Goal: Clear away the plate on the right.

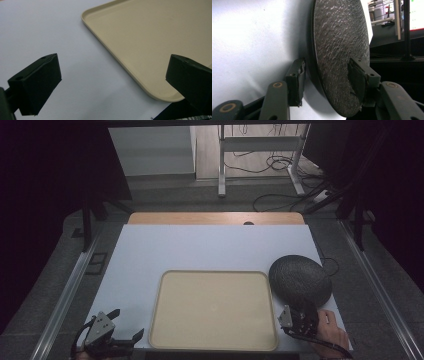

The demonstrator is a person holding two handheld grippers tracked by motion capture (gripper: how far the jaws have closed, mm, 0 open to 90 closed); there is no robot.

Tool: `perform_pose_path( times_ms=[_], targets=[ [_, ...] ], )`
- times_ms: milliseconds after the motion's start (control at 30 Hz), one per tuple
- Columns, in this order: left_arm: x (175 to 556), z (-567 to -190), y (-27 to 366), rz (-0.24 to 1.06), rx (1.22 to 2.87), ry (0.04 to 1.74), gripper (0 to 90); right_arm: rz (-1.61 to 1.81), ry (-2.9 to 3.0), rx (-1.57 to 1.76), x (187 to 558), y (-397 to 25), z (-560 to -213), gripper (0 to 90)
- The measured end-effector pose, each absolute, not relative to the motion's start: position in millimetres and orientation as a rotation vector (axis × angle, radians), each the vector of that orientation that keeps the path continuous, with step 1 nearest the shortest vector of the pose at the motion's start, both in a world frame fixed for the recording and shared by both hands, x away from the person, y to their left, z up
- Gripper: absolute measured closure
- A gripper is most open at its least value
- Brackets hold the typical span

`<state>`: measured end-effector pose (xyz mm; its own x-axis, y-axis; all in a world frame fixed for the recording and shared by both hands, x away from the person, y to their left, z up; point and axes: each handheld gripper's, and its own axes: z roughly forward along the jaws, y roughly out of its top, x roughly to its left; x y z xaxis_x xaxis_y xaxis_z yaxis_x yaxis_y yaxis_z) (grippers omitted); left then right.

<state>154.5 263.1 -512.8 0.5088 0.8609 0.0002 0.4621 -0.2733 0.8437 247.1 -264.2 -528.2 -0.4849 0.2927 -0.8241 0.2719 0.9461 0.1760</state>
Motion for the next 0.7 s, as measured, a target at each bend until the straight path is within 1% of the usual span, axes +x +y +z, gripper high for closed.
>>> perform_pose_path(
  times_ms=[233,267,400,433,500,533,700],
  targets=[
    [155,-513,263,0.598,1.912,1.090,0.0,-0.018,2.091,0.358,250,-263,-534,55.7],
    [155,-513,263,0.598,1.912,1.090,0.0,-0.030,2.086,0.342,251,-263,-535,57.9],
    [155,-513,263,0.600,1.914,1.089,0.0,-0.063,2.074,0.303,254,-263,-538,61.6],
    [155,-513,263,0.600,1.914,1.089,0.0,-0.063,2.074,0.303,254,-263,-538,61.6],
    [155,-513,263,0.600,1.916,1.089,0.0,-0.082,2.066,0.275,256,-262,-541,65.1],
    [155,-513,263,0.600,1.916,1.089,0.0,-0.082,2.066,0.275,256,-262,-541,65.1],
    [154,-513,263,0.602,1.917,1.089,0.0,-0.123,2.043,0.218,258,-261,-547,73.4]
  ],
)
